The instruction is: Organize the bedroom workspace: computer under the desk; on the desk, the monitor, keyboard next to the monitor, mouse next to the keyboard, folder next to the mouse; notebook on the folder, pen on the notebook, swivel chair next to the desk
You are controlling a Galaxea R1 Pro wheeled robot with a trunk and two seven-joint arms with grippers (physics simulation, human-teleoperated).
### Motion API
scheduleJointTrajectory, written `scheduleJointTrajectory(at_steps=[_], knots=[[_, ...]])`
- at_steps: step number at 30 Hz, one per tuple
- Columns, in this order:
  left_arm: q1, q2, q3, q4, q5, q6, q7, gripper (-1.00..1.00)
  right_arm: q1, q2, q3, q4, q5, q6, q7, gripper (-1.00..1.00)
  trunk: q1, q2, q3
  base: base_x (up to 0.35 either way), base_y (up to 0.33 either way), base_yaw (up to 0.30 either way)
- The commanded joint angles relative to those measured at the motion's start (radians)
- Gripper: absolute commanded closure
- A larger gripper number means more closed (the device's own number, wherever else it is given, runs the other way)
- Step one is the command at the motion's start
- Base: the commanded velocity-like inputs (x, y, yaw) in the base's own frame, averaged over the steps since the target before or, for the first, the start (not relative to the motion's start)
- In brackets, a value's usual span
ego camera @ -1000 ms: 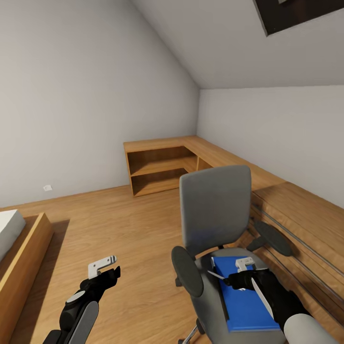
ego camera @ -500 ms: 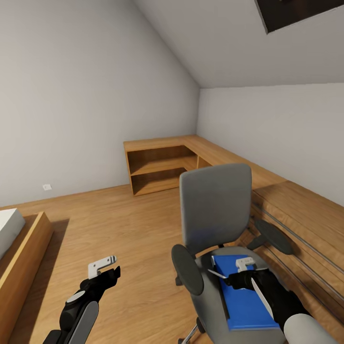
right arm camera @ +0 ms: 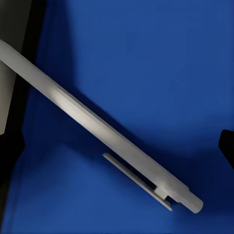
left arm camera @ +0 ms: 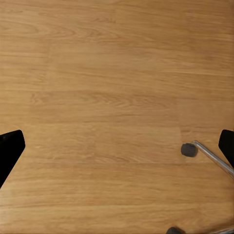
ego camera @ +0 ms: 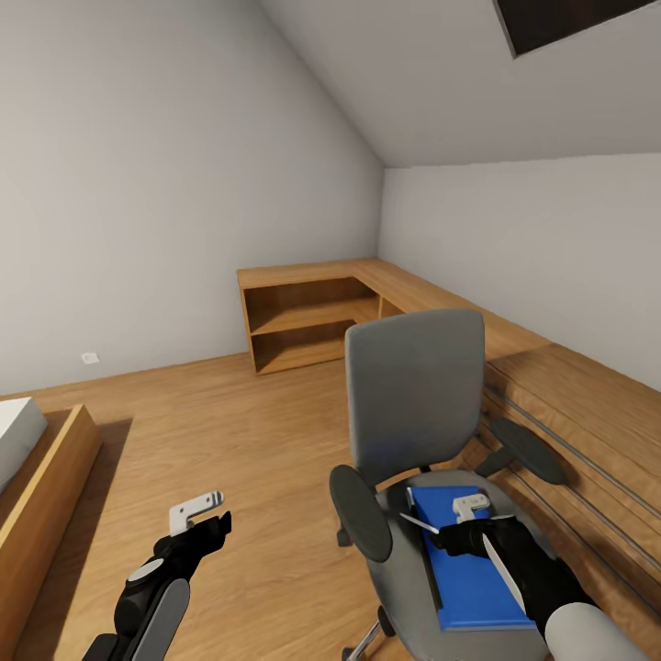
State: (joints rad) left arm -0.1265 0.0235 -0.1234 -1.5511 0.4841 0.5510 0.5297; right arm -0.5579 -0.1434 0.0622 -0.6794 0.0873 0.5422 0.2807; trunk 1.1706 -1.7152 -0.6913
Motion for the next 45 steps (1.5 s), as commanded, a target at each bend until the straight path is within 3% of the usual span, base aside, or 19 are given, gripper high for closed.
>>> scheduleJointTrajectory(at_steps=[1, 5, 10, 19, 23, 45], knots=[[-0.001, 0.001, -0.002, -0.001, 0.01, 0.001, 0.01, -1.0, 0.0, -0.001, 0.002, -0.002, 0.009, 0.004, 0.006, -1.0, 0.0, -0.001, -0.001, 0.0, 0.0, 0.0], [-0.001, 0.001, -0.002, -0.001, 0.01, 0.002, 0.01, -1.0, 0.0, -0.001, 0.003, -0.002, 0.009, 0.004, 0.006, -1.0, 0.0, -0.001, -0.001, 0.0, 0.0, 0.0], [-0.001, 0.0, -0.002, -0.001, 0.01, 0.001, 0.01, -1.0, 0.0, 0.0, 0.004, -0.002, 0.009, 0.004, 0.006, -1.0, 0.019, -0.036, -0.017, 0.0, 0.0, 0.0], [-0.001, 0.0, -0.002, -0.001, 0.01, 0.002, 0.01, -1.0, 0.0, 0.001, 0.004, -0.002, 0.009, 0.004, 0.006, -1.0, 0.019, -0.036, -0.017, 0.0, 0.0, 0.0], [-0.001, 0.0, -0.002, -0.001, 0.01, 0.002, 0.011, -1.0, 0.0, 0.001, 0.004, -0.002, 0.009, 0.004, 0.006, -1.0, 0.035, -0.064, -0.029, 0.0, 0.0, 0.0], [-0.001, -0.001, -0.002, -0.001, 0.01, 0.002, 0.012, -1.0, 0.0, 0.0, 0.005, -0.002, 0.009, 0.004, 0.007, -1.0, 0.035, -0.064, -0.029, 0.0, 0.0, 0.0]])
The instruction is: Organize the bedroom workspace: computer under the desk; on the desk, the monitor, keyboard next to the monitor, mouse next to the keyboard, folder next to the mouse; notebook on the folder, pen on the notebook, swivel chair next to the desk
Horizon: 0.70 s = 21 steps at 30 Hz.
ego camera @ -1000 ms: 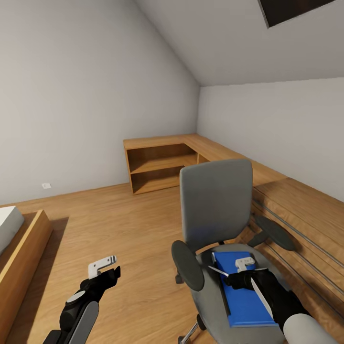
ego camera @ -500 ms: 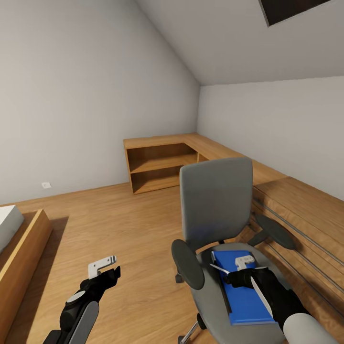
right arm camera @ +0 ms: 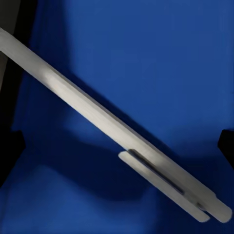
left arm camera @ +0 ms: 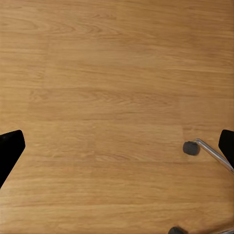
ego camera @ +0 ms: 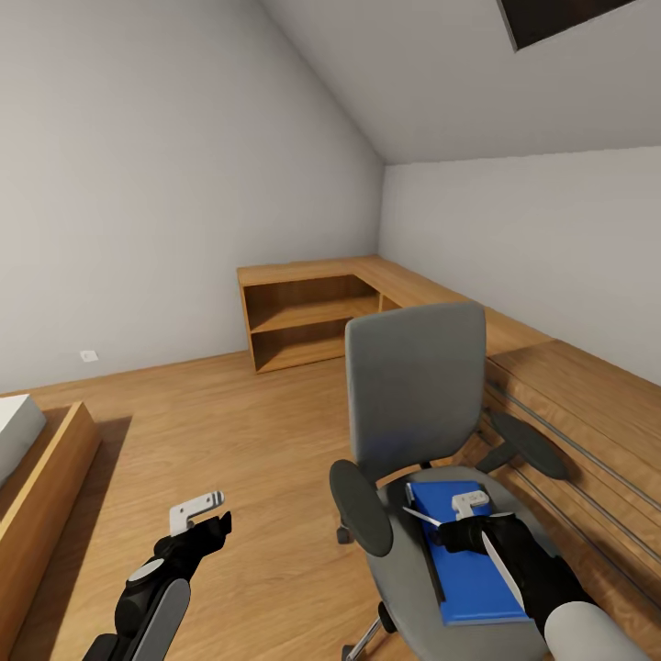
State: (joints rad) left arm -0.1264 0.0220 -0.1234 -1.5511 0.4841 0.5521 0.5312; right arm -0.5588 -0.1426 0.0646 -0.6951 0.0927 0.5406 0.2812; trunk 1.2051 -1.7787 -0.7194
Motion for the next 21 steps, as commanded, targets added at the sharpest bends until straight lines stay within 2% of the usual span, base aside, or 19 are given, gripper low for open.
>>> scheduleJointTrajectory(at_steps=[1, 2, 21], knots=[[-0.001, 0.001, -0.002, -0.001, 0.01, 0.001, 0.01, -1.0, 0.0, -0.001, 0.003, 0.014, 0.004, 0.006, 0.007, -1.0, 0.0, 0.0, -0.001, 0.0, 0.0, 0.0], [-0.001, 0.001, -0.002, -0.001, 0.01, 0.001, 0.01, -1.0, 0.0, -0.001, 0.003, 0.014, 0.004, 0.006, 0.007, 1.0, 0.0, 0.0, -0.001, 0.0, 0.0, 0.0], [-0.001, 0.001, -0.002, -0.001, 0.011, 0.002, 0.01, -1.0, 0.0, -0.002, 0.003, 0.012, 0.004, 0.006, 0.009, 1.0, 0.0, 0.0, -0.001, 0.0, 0.0, 0.0]])
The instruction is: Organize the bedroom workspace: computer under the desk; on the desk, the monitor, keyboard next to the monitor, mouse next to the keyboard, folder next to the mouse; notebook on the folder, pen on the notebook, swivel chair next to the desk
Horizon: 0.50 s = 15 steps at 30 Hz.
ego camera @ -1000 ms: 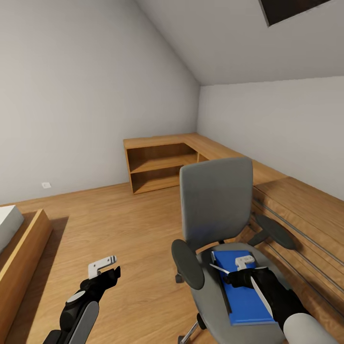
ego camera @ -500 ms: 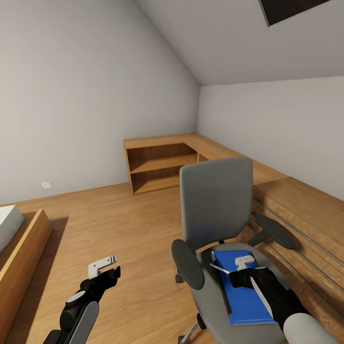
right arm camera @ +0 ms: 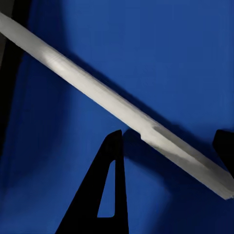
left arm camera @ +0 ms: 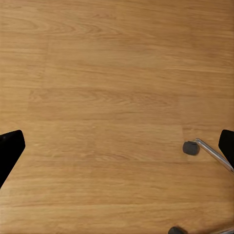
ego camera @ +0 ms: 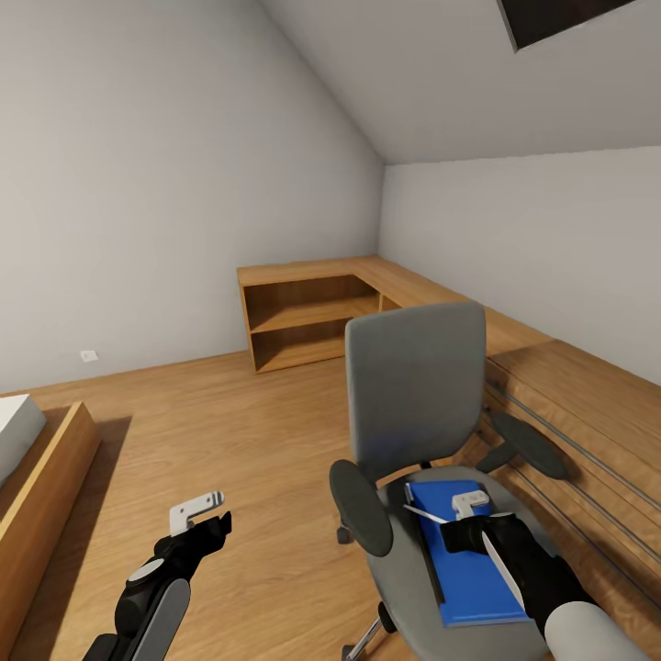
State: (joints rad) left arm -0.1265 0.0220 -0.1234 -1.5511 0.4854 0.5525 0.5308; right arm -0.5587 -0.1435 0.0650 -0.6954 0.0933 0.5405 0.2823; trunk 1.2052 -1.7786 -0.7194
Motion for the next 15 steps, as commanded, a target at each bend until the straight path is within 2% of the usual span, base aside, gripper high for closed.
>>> scheduleJointTrajectory(at_steps=[1, 15], knots=[[-0.001, 0.001, -0.002, -0.001, 0.01, 0.001, 0.01, -1.0, 0.0, -0.001, 0.003, 0.013, 0.003, 0.006, 0.008, 1.0, 0.0, 0.0, -0.001, 0.0, 0.0, 0.0], [-0.001, 0.001, -0.002, 0.0, 0.011, 0.002, 0.01, -1.0, 0.0, -0.001, 0.002, 0.013, 0.003, 0.006, 0.008, 1.0, 0.0, 0.0, -0.001, 0.0, 0.0, 0.0]])
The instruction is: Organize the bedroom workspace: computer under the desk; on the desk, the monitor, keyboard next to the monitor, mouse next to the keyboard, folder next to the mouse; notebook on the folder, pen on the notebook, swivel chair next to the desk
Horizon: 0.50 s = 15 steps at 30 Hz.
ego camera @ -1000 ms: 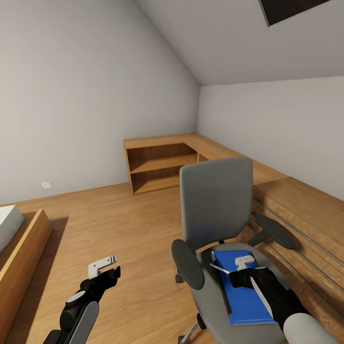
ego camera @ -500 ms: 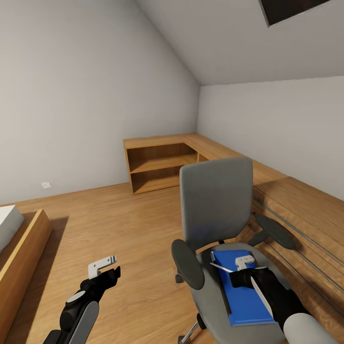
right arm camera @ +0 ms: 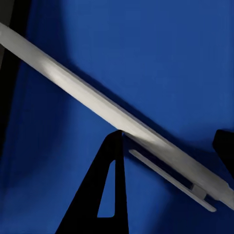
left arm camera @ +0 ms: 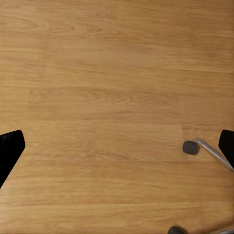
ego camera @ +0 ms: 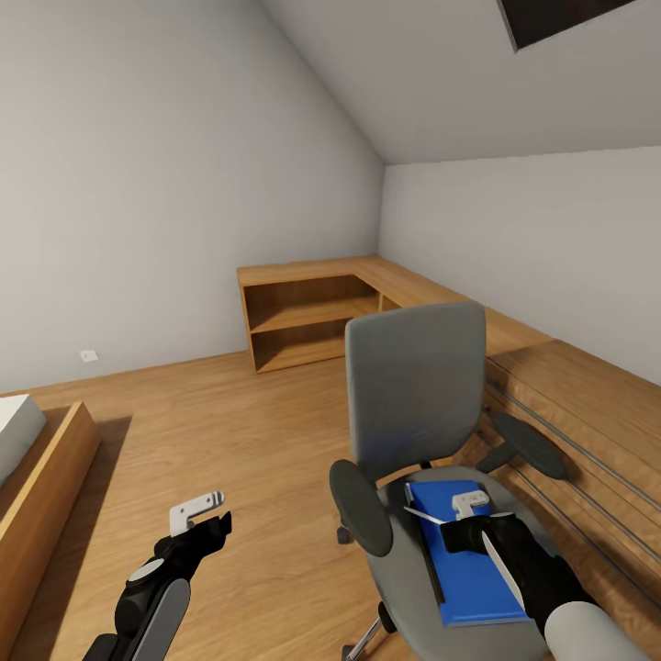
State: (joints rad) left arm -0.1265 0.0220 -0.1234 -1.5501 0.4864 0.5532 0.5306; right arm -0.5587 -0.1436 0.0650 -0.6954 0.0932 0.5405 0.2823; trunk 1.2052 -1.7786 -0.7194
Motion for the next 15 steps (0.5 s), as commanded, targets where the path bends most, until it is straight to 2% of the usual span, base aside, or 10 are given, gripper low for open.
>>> scheduleJointTrajectory(at_steps=[1, 15], knots=[[-0.001, 0.002, -0.002, -0.001, 0.01, 0.002, 0.01, -1.0, 0.0, -0.001, 0.002, 0.013, 0.003, 0.006, 0.008, 1.0, 0.0, 0.0, -0.001, 0.0, 0.0, 0.0], [-0.001, 0.003, -0.001, 0.001, 0.009, 0.002, 0.009, -1.0, 0.0, -0.001, 0.002, 0.013, 0.004, 0.007, 0.009, 1.0, 0.0, 0.0, -0.001, 0.0, 0.0, 0.0]])
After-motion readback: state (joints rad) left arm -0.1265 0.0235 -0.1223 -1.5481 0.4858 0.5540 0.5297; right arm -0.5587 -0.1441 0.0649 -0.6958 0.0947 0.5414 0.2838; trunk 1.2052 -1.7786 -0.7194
